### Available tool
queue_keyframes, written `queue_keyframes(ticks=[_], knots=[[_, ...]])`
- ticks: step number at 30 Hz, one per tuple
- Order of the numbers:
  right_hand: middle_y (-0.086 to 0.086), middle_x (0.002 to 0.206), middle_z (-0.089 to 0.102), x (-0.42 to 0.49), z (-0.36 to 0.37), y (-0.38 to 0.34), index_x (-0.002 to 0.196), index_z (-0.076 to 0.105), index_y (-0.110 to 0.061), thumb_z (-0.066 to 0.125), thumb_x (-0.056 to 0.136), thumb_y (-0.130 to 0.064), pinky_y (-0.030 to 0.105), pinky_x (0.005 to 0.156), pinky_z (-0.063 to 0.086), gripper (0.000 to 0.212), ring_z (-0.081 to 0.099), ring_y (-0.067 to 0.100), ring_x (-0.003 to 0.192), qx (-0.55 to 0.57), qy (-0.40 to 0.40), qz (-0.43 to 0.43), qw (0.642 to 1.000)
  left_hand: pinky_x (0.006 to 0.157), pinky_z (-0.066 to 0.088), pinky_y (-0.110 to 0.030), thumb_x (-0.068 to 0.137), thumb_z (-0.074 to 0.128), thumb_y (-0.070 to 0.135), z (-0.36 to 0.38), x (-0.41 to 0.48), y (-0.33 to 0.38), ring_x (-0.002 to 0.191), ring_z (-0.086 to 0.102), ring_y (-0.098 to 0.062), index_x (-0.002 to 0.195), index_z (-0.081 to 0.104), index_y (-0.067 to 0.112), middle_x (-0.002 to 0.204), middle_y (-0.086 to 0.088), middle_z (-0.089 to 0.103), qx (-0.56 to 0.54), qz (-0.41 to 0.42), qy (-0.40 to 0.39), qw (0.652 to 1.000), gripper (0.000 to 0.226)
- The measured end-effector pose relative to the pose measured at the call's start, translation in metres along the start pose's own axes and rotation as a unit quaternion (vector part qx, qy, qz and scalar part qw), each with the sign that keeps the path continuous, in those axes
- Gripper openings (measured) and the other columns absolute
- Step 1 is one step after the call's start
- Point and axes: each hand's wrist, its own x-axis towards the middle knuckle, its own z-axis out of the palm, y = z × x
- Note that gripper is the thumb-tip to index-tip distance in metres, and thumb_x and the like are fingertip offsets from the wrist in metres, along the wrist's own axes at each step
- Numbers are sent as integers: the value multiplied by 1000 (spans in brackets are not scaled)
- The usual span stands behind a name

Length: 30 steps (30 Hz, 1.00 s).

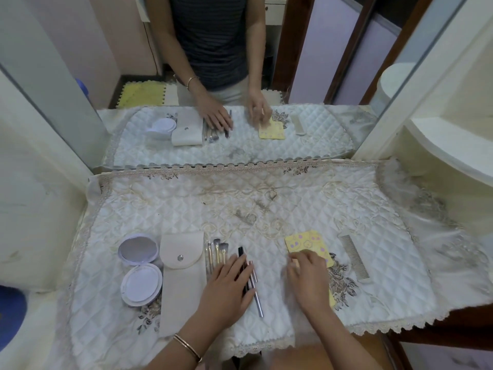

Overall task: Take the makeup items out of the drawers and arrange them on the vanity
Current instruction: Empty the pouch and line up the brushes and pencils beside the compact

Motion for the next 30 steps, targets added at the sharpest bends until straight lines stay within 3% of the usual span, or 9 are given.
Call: queue_keyframes(ticks=[1,3,5,10,14,19,22,26,30], knots=[[18,130,52,4,-6,11,118,59,-10,56,85,-22,42,102,36,35,43,35,122,-36,6,16,999,98,40,-31,76,35,54,0,0,0,117,54,-10,115,55,31,121,8,65,-3,-1,-2,1000,50],[20,148,28,9,-16,24,137,40,-17,56,87,-33,45,113,22,55,21,36,138,-60,-61,56,995,100,29,-31,77,37,53,0,0,2,121,42,-12,116,58,26,123,5,64,-13,8,5,1000,52],[19,153,16,11,-16,27,142,29,-21,55,87,-42,44,116,17,64,11,34,141,-59,-107,75,990,100,24,-30,78,37,56,0,2,7,123,41,-13,118,56,26,126,4,62,-13,16,0,1000,53],[19,146,31,3,-6,5,138,34,-21,51,75,-58,41,109,27,76,25,33,134,-67,-90,59,992,104,21,-34,73,39,57,3,6,15,123,50,-15,112,63,26,125,0,63,6,26,-39,999,56],[14,152,19,-13,11,-14,141,28,-22,55,82,-51,40,113,21,71,15,30,138,-46,-107,39,992,109,2,-32,75,40,49,7,2,4,129,31,-17,120,56,22,129,-2,60,14,38,-28,999,55],[12,151,18,-18,18,-23,138,33,-22,54,81,-53,40,111,22,68,16,29,137,-48,-117,29,992,109,2,-31,72,42,45,12,5,-5,143,-12,-11,124,53,19,133,2,57,32,31,3,999,59],[10,150,23,-17,15,-20,135,39,-22,55,82,-50,38,111,22,62,18,27,137,-24,-117,16,993,110,3,-31,75,41,45,17,5,-5,142,-17,-9,127,49,20,136,2,54,35,25,24,999,58],[10,148,33,-3,-10,8,130,49,-19,58,85,-37,40,112,24,49,25,27,136,8,-30,39,999,110,1,-29,92,21,49,18,6,0,142,-17,-7,130,44,20,140,0,49,17,9,59,998,53],[21,150,25,20,-43,62,137,39,-16,57,87,-31,45,114,19,55,19,35,139,-46,26,104,993,111,4,-31,92,15,53,21,8,18,143,-15,-10,131,42,21,139,-2,50,12,11,61,998,56]])
